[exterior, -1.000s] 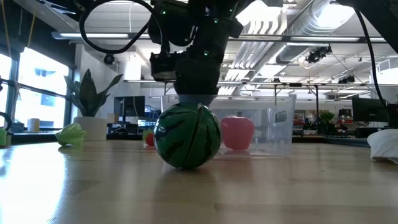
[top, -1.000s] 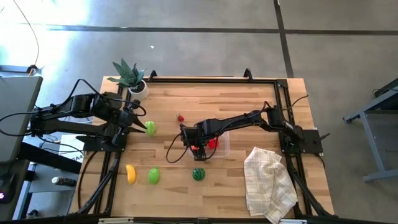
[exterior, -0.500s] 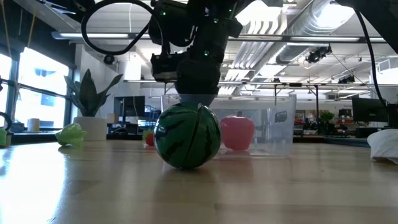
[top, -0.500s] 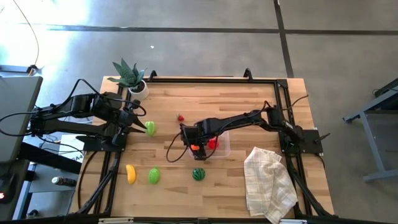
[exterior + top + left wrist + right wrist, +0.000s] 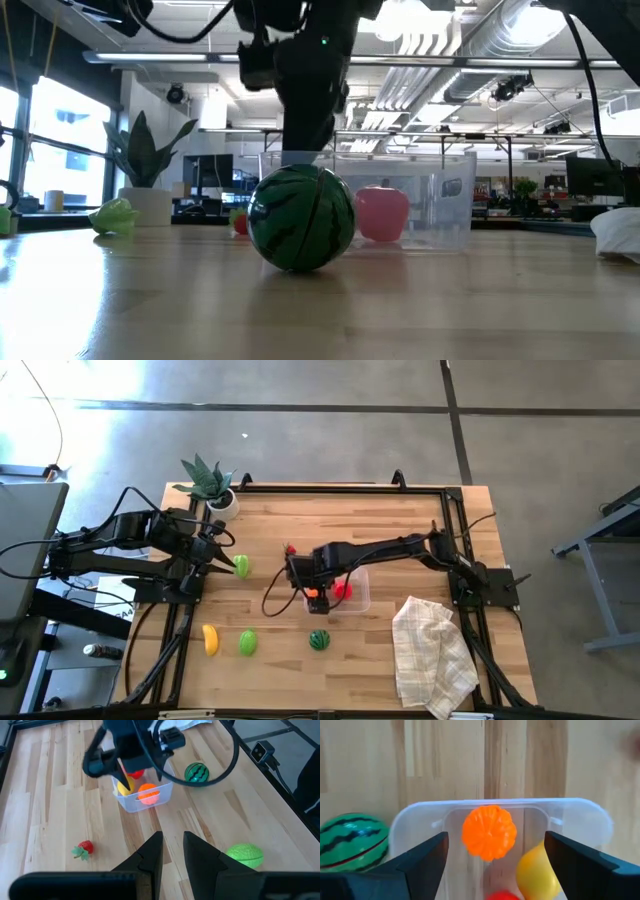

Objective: Pick and placing Produce into tupperware
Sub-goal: Put the green watermelon into the transparent bin

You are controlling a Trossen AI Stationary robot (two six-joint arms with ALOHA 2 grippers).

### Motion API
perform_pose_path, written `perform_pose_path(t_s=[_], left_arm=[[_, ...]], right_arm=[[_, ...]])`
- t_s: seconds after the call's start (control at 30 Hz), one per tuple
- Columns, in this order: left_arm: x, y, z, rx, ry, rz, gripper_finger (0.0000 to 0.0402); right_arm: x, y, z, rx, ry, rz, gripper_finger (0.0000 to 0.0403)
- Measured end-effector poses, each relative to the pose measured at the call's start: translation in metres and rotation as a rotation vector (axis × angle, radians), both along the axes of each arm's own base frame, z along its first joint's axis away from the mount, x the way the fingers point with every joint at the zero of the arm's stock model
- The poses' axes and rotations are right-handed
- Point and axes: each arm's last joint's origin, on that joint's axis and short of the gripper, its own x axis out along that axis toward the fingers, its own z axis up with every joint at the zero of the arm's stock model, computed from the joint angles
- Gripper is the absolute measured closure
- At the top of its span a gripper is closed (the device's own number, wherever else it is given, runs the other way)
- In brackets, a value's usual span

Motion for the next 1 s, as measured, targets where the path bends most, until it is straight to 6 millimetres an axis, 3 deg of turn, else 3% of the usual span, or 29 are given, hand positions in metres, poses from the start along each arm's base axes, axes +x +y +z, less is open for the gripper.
perform_pose_path(t_s=[0.3,0.47,0.57,0.7,1.0], left_arm=[[0.0,0.0,0.0,0.0,0.0,-0.001,0.0334],[0.0,0.0,0.0,0.0,0.0,0.0,0.0334],[0.0,0.0,0.0,0.0,0.0,0.0,0.0334],[0.0,0.0,0.0,0.0,0.0,0.0,0.0334],[0.0,0.0,0.0,0.0,0.0,-0.001,0.0334]], right_arm=[[-0.007,-0.008,0.06,0.004,0.016,-0.035,0.0082],[-0.019,-0.01,0.094,0.005,0.031,-0.054,0.0082],[-0.032,-0.006,0.105,0.022,0.034,-0.056,0.0082],[-0.056,0.01,0.129,0.039,0.02,-0.05,0.0085],[-0.1,0.075,0.165,0.013,-0.058,-0.066,0.0087]])
